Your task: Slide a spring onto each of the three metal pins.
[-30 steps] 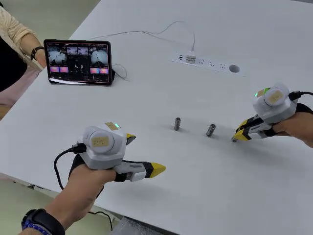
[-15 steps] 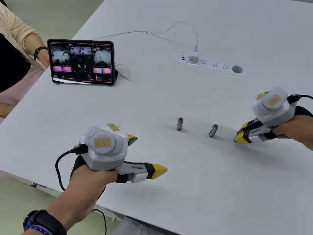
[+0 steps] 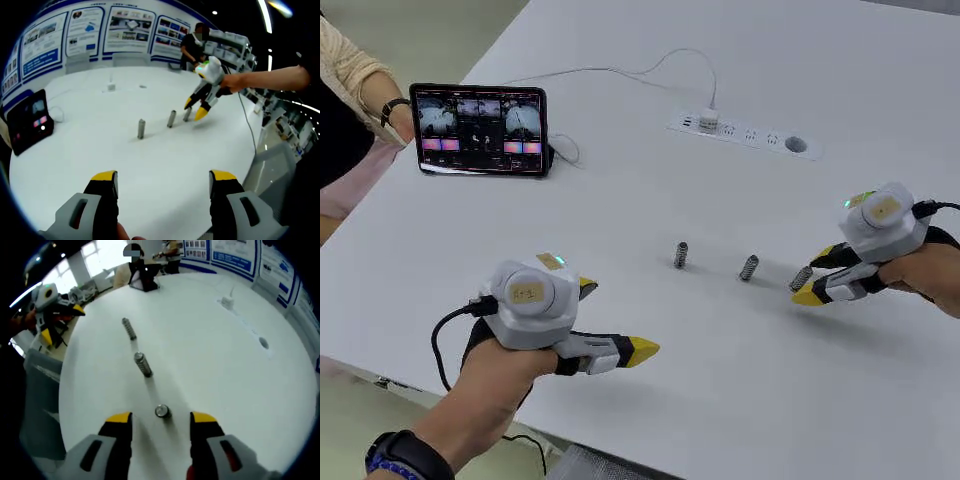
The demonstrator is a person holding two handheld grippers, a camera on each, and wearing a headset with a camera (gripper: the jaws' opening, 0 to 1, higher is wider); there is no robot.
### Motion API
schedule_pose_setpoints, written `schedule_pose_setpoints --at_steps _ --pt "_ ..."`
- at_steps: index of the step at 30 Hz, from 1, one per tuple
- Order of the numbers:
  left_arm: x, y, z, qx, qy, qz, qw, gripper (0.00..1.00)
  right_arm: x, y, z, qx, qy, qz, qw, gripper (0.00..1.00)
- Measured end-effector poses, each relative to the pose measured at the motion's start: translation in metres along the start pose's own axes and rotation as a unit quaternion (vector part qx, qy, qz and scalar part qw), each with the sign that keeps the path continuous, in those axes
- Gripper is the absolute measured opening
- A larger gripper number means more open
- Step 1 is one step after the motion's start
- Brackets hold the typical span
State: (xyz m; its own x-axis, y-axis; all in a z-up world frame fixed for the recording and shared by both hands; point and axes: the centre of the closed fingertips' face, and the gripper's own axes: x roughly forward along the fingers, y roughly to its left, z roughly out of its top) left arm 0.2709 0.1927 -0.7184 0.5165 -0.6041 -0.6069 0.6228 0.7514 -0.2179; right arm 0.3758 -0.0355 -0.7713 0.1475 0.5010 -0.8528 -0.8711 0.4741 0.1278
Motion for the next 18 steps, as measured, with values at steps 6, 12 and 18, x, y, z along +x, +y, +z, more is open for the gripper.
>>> schedule_pose_setpoints --at_steps 6,12,18 --pt "0.0 -0.001 -0.001 -0.001 0.0 -0.003 1.0 0.76 -0.007 -0.002 0.002 0.033 -0.035 -0.016 0.9987 0.52" --pt "-0.002 0.0 -0.001 -0.003 -0.002 -0.003 1.0 0.76 -0.012 -0.001 0.005 0.071 -0.068 -0.024 0.9948 0.54" --pt "-0.003 0.0 -0.001 -0.005 -0.003 -0.004 1.0 0.76 -0.013 0.006 0.005 0.092 -0.084 -0.034 0.9916 0.56"
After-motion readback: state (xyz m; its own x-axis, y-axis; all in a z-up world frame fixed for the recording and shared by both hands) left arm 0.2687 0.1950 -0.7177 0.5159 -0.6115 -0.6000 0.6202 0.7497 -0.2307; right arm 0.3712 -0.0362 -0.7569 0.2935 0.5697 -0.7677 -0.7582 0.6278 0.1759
